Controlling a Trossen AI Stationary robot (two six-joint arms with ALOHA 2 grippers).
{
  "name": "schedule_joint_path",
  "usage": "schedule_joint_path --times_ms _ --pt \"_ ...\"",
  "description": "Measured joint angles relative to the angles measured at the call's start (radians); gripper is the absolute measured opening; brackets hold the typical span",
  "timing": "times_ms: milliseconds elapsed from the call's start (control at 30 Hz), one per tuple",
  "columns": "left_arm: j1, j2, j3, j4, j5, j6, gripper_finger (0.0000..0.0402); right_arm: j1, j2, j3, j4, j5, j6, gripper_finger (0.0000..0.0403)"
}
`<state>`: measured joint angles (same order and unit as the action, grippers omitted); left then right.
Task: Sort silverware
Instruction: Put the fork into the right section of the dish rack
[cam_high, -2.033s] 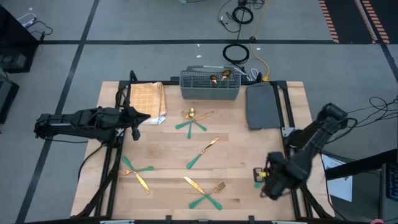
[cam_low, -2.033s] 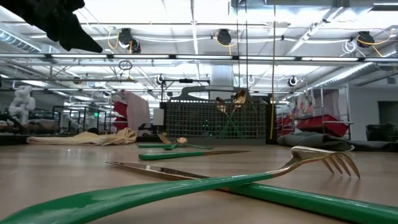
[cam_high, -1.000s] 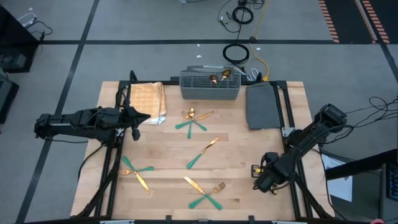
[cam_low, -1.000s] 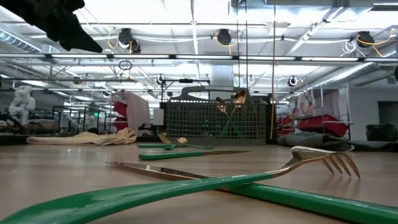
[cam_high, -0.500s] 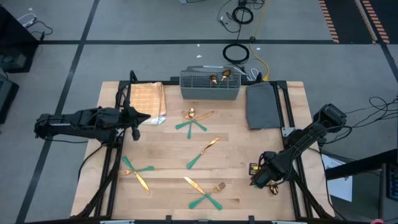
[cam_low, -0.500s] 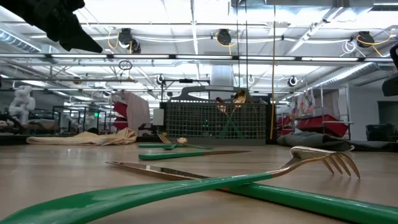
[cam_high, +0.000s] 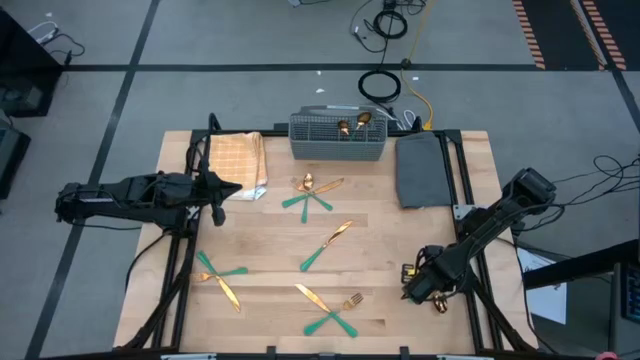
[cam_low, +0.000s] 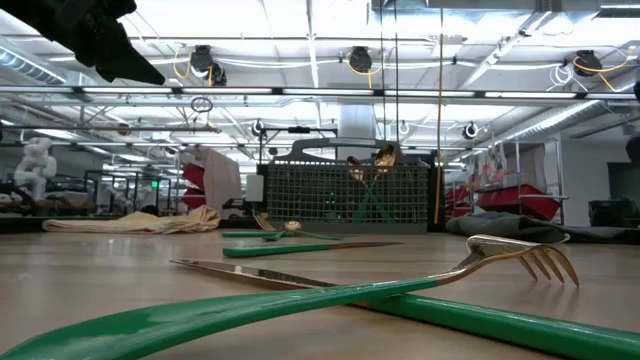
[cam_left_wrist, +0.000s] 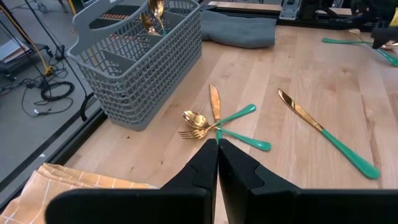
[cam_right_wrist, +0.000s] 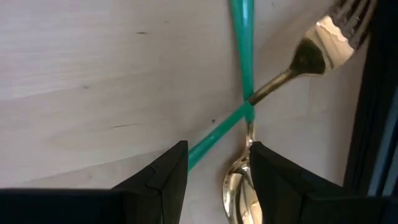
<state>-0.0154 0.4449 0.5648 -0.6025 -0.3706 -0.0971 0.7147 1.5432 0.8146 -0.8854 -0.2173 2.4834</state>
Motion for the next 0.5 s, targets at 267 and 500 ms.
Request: schedule_joint_path --times_ms 267,500 --pt "0.000 0.000 0.000 0.000 0.000 0.000 0.0021 0.000 0.081 0.003 0.083 -0.028 -0.009 0.0159" --pt "0.000 0.000 0.000 0.000 0.003 0.000 0.0021 -0.027 0.105 0.002 0.075 -0.035 -0.029 0.0157"
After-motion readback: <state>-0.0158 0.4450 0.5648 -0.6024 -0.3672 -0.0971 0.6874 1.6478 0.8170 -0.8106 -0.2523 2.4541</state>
